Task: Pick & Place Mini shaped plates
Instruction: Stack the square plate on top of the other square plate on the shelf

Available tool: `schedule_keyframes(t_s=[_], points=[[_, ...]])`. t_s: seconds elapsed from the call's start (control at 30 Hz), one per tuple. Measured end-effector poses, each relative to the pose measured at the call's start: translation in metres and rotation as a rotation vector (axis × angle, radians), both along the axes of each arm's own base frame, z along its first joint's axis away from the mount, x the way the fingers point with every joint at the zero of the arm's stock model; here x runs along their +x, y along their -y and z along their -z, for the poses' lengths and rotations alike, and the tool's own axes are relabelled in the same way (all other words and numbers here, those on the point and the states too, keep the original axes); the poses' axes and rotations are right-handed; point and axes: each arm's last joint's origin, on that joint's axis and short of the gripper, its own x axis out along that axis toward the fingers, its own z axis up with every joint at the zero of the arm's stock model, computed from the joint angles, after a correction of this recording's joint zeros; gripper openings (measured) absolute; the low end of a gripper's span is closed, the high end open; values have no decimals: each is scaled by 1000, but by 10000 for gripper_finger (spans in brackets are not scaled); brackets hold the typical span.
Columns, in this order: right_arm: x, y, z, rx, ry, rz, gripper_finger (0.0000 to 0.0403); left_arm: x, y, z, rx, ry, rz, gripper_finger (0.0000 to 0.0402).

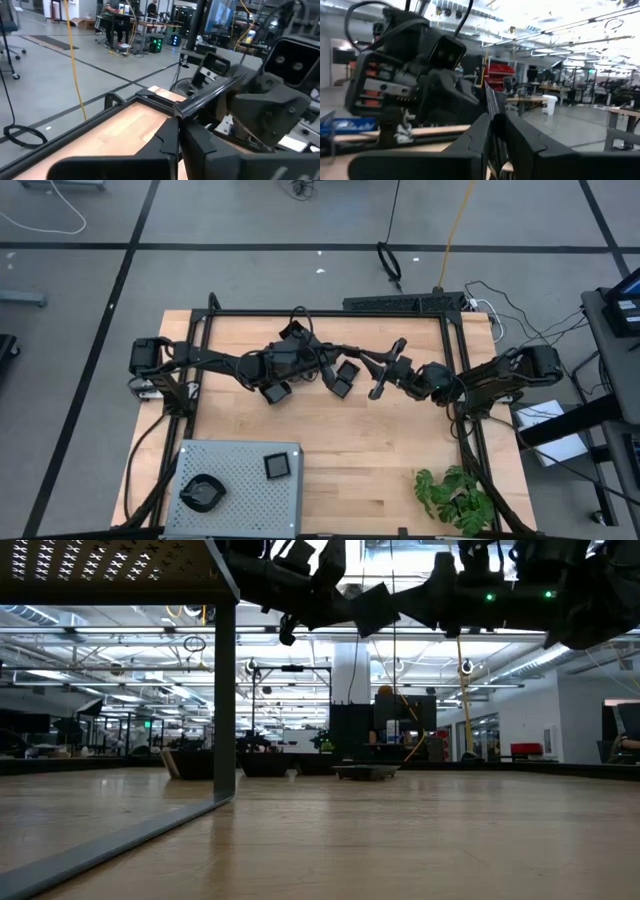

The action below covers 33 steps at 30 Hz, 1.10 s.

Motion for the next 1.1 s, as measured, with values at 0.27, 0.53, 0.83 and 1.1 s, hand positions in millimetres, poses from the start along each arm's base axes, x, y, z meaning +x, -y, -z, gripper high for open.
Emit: schedule_keyframes(t_s=[0.27,0.53,0.83,1.1], points=[[-11,-18,14,9,-59,-74,69,-11,3,-24,80,23,18,5],[-32,-23,24,-62,-112,-80,70,-44,25,-58,100,-60,358,10],[-39,-22,23,-62,-94,-74,70,-108,63,-84,-98,-221,964,22],[-39,-17,22,-60,-80,-46,70,-124,95,-69,-407,-463,996,5]])
